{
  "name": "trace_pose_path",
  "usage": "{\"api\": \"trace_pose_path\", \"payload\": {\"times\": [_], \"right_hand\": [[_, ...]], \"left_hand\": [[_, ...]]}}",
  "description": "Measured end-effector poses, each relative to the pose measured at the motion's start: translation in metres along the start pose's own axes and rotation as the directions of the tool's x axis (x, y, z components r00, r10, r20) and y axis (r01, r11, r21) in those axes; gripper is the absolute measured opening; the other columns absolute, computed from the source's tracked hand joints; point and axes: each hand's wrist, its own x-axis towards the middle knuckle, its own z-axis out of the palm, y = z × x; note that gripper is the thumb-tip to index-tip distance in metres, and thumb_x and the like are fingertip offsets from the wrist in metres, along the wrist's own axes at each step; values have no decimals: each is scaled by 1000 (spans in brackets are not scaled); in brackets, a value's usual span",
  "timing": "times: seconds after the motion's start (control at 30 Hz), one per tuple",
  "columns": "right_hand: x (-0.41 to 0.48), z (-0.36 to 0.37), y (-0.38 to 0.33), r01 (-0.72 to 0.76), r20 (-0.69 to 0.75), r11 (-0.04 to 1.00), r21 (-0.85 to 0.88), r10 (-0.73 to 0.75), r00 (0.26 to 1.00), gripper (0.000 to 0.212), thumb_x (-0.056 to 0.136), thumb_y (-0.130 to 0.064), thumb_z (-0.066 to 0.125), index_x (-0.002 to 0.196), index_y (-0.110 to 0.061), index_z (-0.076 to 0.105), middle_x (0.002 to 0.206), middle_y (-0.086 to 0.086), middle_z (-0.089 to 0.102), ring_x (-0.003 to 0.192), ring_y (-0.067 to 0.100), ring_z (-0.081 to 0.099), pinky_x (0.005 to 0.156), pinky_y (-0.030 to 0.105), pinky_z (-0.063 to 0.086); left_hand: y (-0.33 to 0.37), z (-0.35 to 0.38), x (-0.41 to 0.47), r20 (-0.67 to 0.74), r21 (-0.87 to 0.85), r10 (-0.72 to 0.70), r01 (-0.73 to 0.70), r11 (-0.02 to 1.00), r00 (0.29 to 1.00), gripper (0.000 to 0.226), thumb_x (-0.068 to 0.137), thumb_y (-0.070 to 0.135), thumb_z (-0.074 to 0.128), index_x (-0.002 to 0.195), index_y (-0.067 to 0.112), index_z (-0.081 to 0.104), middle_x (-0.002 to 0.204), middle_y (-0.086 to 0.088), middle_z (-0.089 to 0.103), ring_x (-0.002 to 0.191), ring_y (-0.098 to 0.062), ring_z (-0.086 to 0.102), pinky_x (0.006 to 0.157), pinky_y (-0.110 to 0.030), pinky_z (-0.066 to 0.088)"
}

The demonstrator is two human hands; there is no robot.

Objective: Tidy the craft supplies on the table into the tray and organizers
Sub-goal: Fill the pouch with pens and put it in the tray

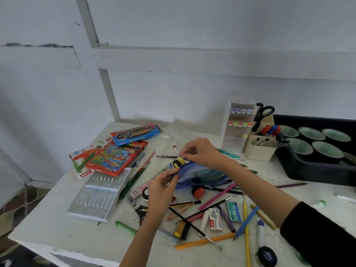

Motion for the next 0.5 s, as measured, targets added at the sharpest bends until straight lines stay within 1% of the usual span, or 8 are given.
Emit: {"api": "trace_pose_path", "payload": {"times": [0.1,0.2,0.27,0.3,0.33,0.37,0.4,0.5], "right_hand": [[23,23,-4,30,112,1000,6,-30,993,13,83,-2,65,92,-4,75,90,8,73,71,0,59,69,5,46],[47,44,-6,65,285,990,-127,-26,958,16,80,-3,68,94,-6,74,92,8,72,72,4,57,64,2,42],[59,58,-6,94,405,973,-211,0,914,21,79,2,65,96,-5,73,95,10,71,75,7,59,64,4,43],[64,64,-5,108,461,963,-246,18,887,23,79,5,64,98,-4,73,97,12,71,80,13,62,68,9,47],[68,69,-5,129,509,951,-281,34,860,24,79,6,63,98,-3,72,99,13,71,86,18,64,76,19,52],[69,71,-5,151,540,937,-314,45,841,24,79,7,62,98,-3,72,98,12,71,90,22,65,82,29,53],[71,74,-4,169,560,927,-334,50,827,23,79,7,61,97,-3,72,96,11,70,90,24,65,85,35,53],[73,79,-4,186,567,916,-355,53,822,25,81,9,54,94,-4,71,89,9,68,81,24,64,83,38,55]], "left_hand": [[-1,-8,2,11,-20,-27,27,999,1000,21,89,0,58,102,10,70,96,2,71,88,-5,67,71,-12,50],[-1,-14,6,14,-9,-30,30,1000,999,20,86,-4,59,97,8,70,94,2,72,84,-2,67,70,-11,49],[-2,-15,5,23,27,-29,29,999,999,21,85,-3,61,96,11,71,95,3,72,83,-1,67,71,-11,49],[-3,-15,5,27,49,-32,31,998,999,20,85,-1,63,97,12,71,96,4,72,83,0,67,71,-11,49],[-4,-16,3,28,60,-37,35,998,999,20,85,1,64,98,13,72,96,5,71,82,0,67,71,-11,49],[-4,-15,1,35,61,-40,37,997,999,20,85,3,64,99,14,72,96,7,71,82,0,67,70,-11,49],[-5,-15,-1,38,53,-41,39,998,998,20,85,4,65,100,16,71,96,8,71,83,0,67,70,-11,50],[-5,-15,-2,36,44,-42,41,998,998,21,86,5,64,98,21,71,96,11,71,85,-1,67,72,-14,51]]}}
